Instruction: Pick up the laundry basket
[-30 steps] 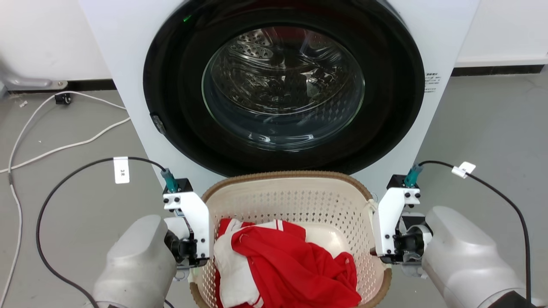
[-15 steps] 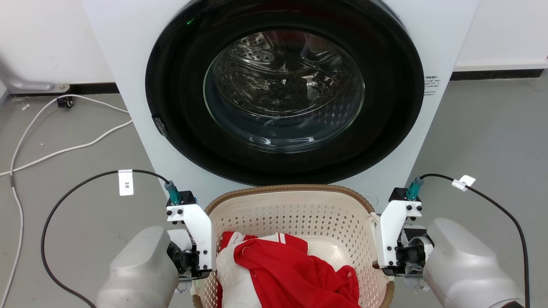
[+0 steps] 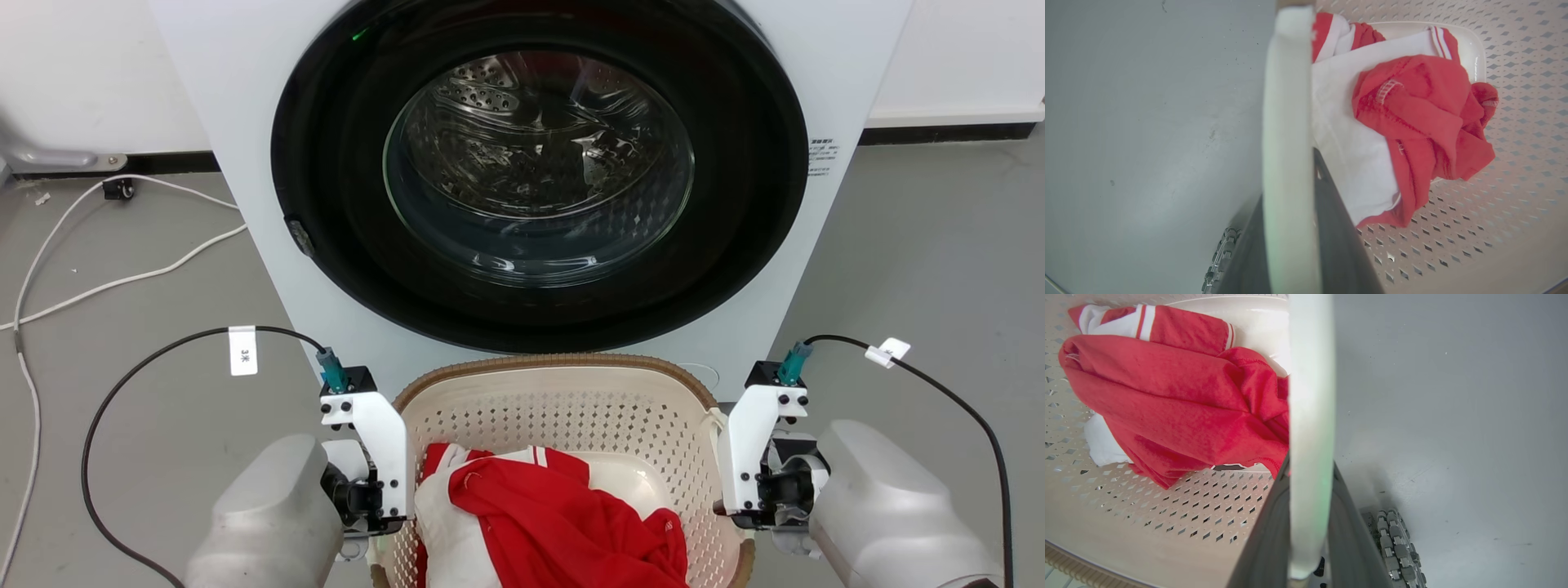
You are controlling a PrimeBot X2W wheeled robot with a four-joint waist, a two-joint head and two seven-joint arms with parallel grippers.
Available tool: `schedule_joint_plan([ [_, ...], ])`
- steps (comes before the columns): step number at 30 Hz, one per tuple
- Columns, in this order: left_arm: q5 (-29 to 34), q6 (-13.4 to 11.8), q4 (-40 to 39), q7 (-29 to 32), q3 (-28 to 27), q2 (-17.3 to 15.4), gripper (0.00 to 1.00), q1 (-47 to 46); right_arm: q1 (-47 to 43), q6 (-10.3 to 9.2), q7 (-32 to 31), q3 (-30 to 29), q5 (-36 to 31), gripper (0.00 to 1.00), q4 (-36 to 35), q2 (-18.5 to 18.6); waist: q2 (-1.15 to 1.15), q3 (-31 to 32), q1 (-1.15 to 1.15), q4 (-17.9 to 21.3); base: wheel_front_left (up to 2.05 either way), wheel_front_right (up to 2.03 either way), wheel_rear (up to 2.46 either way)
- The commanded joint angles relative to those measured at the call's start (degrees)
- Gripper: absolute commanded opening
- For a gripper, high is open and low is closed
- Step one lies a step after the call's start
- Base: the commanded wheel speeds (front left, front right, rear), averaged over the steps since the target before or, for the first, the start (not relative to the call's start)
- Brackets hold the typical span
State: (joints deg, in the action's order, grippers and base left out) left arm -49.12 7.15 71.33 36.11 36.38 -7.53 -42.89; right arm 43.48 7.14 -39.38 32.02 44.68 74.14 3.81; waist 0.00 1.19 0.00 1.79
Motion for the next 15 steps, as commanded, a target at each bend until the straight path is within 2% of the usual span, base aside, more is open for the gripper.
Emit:
schedule_joint_plan([
  [1, -0.3, 0.6, -0.3, -0.1, 0.1, 0.6, 0.00, 0.2, -0.4, 0.65, -0.1, -0.4, -0.1, 0.00, -0.4, -0.6, 0.00, -0.1, 0.00, 0.0, 0.00, 0.00, 0.00],
  [15, -1.6, 0.6, 0.0, 0.2, 1.5, 0.6, 0.00, -0.3, -0.5, 0.64, -0.3, -2.9, -2.4, 0.00, -0.4, -0.9, 0.00, -0.4, 0.00, -0.3, 0.00, 0.00, 0.00],
])
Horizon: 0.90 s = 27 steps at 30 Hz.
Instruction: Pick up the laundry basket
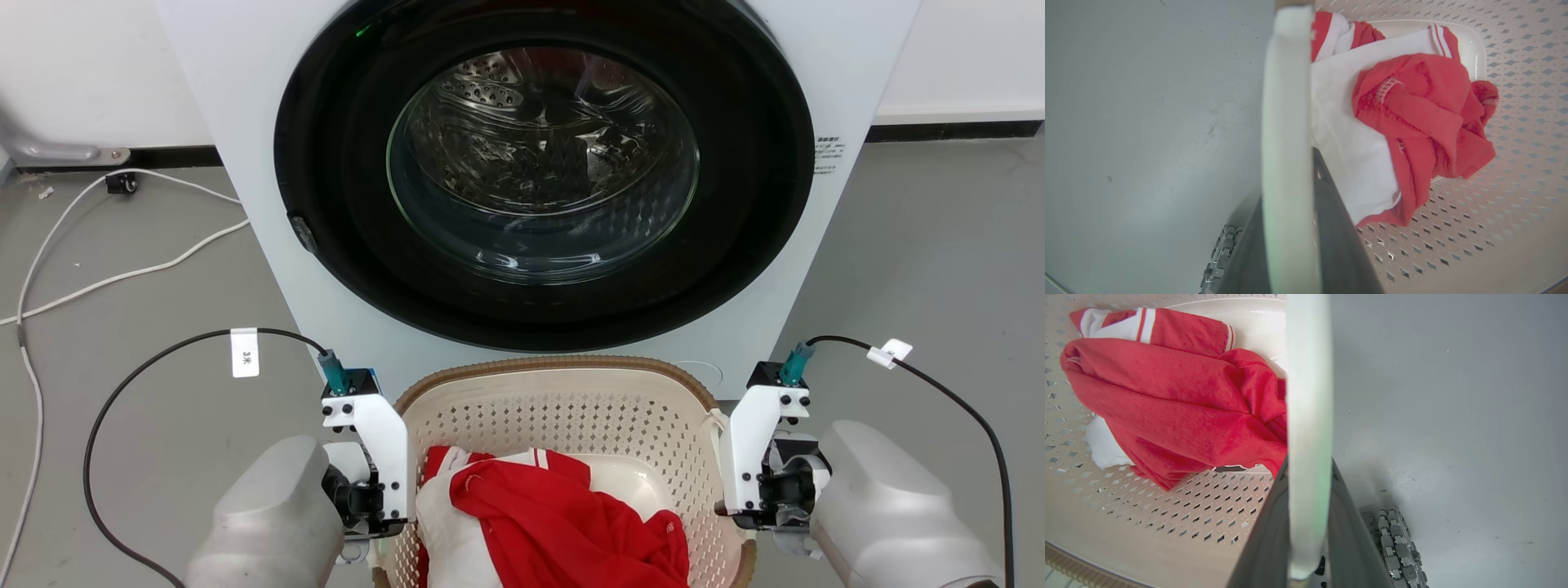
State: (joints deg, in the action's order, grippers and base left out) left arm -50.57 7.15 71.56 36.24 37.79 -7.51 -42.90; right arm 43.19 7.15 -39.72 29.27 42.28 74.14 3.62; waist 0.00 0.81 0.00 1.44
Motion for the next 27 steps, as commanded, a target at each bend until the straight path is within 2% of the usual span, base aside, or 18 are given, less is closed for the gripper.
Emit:
schedule_joint_plan([
  [1, -0.2, 0.6, -0.3, 0.1, 0.2, 0.6, 0.00, -0.3, -0.2, 0.63, 0.0, -0.4, -0.2, 0.00, -0.4, -0.7, 0.00, 0.0, 0.00, 0.0, 0.00, 0.00, 0.00],
  [27, -2.5, 0.6, 0.2, -0.3, 2.4, 0.4, 0.00, -0.7, -0.4, 0.62, -0.4, -4.3, -3.9, 0.00, -0.4, -1.0, 0.00, 0.0, 0.00, -0.2, 0.00, 0.00, 0.00],
])
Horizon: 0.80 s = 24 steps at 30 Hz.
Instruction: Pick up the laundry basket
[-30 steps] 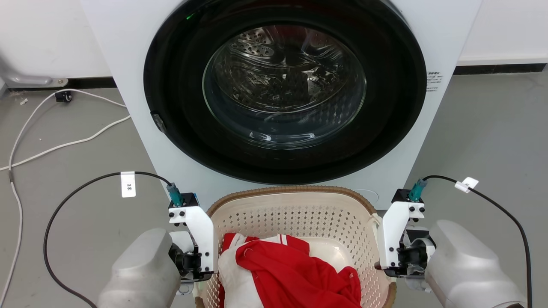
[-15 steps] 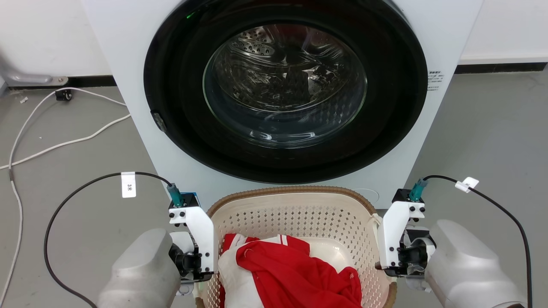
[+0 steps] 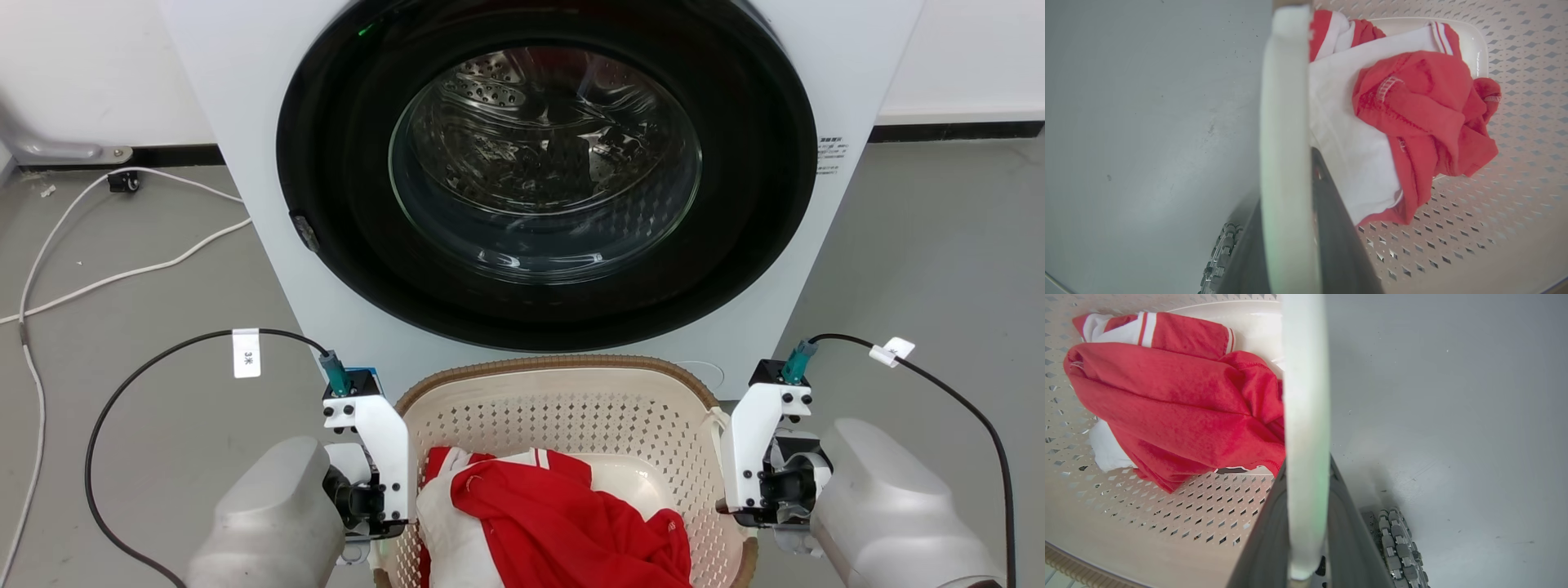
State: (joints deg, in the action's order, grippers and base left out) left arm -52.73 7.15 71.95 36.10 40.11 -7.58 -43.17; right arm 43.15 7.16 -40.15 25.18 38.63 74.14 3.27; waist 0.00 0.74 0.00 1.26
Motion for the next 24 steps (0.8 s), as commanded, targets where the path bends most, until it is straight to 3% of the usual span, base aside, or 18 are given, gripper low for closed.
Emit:
schedule_joint_plan([
  [1, -0.4, 0.6, -0.1, -0.1, 0.2, 0.5, 0.00, -0.4, -0.4, 0.61, 0.1, -0.4, -0.3, 0.00, -0.4, -0.6, 0.00, 0.0, 0.00, 0.0, 0.00, 0.00, 0.00],
  [24, -2.1, 0.6, 0.1, -0.3, 1.6, 0.6, 0.00, -0.4, -0.9, 0.61, 0.0, -0.8, 0.1, 0.00, -0.4, -0.7, 0.00, 0.2, 0.00, -0.4, 0.00, 0.00, 0.00],
])
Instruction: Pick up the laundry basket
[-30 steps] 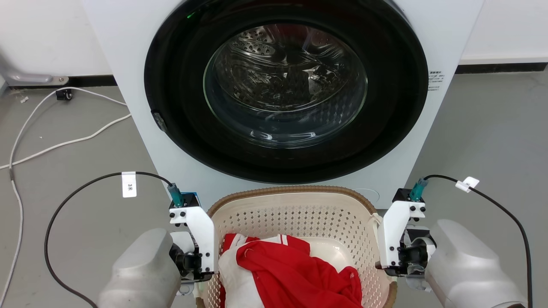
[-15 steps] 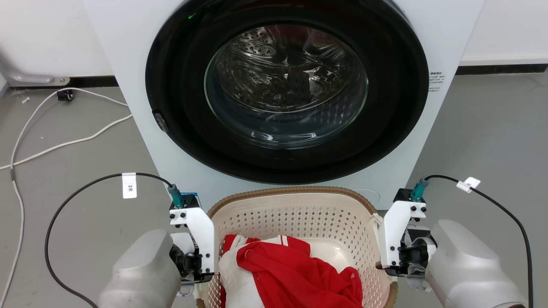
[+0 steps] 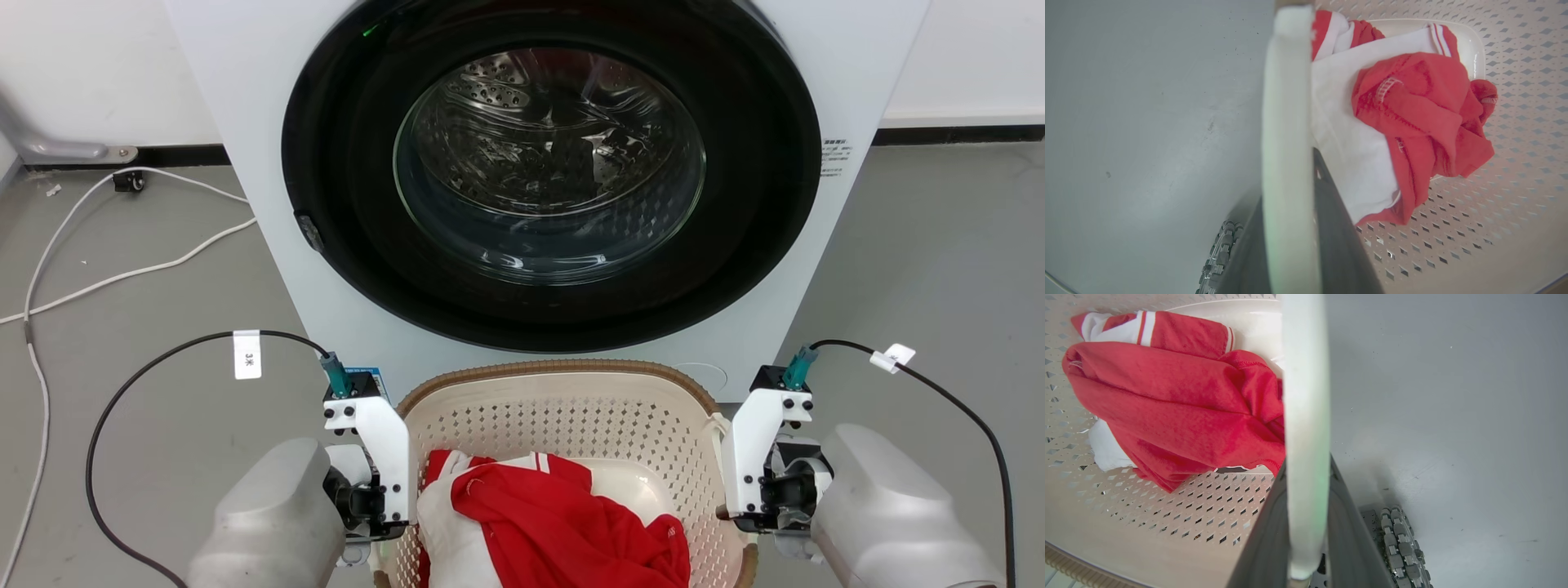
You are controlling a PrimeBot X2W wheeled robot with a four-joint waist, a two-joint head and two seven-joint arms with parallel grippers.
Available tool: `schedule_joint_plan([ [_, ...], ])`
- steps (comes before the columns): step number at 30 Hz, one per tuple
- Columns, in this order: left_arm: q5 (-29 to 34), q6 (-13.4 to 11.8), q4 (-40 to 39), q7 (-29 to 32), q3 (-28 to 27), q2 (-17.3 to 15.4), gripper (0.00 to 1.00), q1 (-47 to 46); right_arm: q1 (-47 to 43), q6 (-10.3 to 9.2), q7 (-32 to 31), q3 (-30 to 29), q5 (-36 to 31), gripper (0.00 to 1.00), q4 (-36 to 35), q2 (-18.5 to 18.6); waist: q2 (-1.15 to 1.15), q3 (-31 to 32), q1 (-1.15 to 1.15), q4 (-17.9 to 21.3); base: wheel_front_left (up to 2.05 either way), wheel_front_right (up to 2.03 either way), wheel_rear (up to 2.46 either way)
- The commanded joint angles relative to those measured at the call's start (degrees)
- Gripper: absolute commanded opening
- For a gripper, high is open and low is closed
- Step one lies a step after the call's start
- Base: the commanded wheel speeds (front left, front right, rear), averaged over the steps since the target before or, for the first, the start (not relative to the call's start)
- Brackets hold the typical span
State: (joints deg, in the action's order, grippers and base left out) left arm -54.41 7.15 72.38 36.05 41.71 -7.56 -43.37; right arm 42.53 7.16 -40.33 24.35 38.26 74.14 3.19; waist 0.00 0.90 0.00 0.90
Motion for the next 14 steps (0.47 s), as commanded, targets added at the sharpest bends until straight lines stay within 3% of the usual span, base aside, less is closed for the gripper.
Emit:
schedule_joint_plan([
  [1, -0.4, 0.6, -0.3, -0.2, 0.1, 0.5, 0.00, -0.1, -0.3, 0.61, 0.2, 0.0, 0.5, 0.00, -0.4, -0.6, 0.00, 0.0, 0.00, 0.0, 0.00, 0.00, 0.00],
  [14, -1.5, 0.6, -0.1, -0.5, 0.8, 0.5, 0.00, -0.4, -0.6, 0.61, 0.3, -0.3, 0.6, 0.00, -0.4, -0.6, 0.00, 0.2, 0.00, -0.3, 0.00, 0.00, 0.00],
])
